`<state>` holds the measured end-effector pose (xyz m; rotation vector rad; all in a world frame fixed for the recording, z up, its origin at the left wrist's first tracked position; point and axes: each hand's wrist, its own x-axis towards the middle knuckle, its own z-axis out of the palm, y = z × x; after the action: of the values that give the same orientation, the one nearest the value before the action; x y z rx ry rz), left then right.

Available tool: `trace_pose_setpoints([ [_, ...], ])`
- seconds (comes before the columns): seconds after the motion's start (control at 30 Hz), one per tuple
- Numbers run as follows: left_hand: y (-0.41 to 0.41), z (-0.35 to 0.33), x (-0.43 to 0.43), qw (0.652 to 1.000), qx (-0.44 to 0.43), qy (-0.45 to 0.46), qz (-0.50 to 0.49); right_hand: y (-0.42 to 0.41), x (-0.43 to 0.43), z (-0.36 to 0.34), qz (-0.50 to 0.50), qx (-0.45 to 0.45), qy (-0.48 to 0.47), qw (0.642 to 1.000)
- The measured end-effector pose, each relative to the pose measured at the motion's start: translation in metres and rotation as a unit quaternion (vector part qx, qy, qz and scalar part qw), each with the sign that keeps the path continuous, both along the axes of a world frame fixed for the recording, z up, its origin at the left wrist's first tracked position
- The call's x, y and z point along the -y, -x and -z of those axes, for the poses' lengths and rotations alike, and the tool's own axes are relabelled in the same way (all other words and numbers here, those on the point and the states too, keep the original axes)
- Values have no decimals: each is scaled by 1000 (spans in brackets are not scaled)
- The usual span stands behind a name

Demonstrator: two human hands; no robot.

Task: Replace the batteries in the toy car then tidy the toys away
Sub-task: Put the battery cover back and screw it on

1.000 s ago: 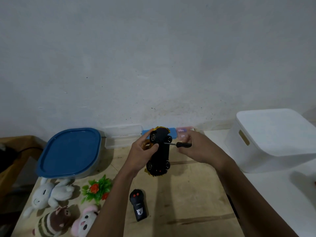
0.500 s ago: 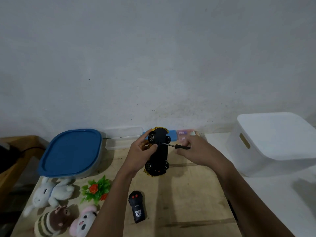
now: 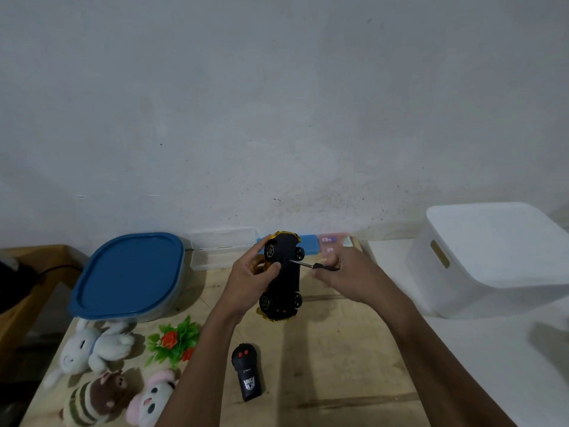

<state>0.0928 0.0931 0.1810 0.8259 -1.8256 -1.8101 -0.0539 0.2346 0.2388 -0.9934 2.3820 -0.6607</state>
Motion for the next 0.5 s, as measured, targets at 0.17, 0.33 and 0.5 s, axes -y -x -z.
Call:
trace_pose_setpoints([
  [0.17, -1, 7, -2, 1000, 6, -1, 12, 2, 5, 5, 20, 84, -13, 996],
  [0.33, 0, 10, -2, 1000, 15, -7, 9, -2, 4, 1, -19, 111, -27, 993],
  [0.5, -3, 11, -2, 1000, 10, -6, 10, 2, 5, 7, -12, 22, 17, 1000],
])
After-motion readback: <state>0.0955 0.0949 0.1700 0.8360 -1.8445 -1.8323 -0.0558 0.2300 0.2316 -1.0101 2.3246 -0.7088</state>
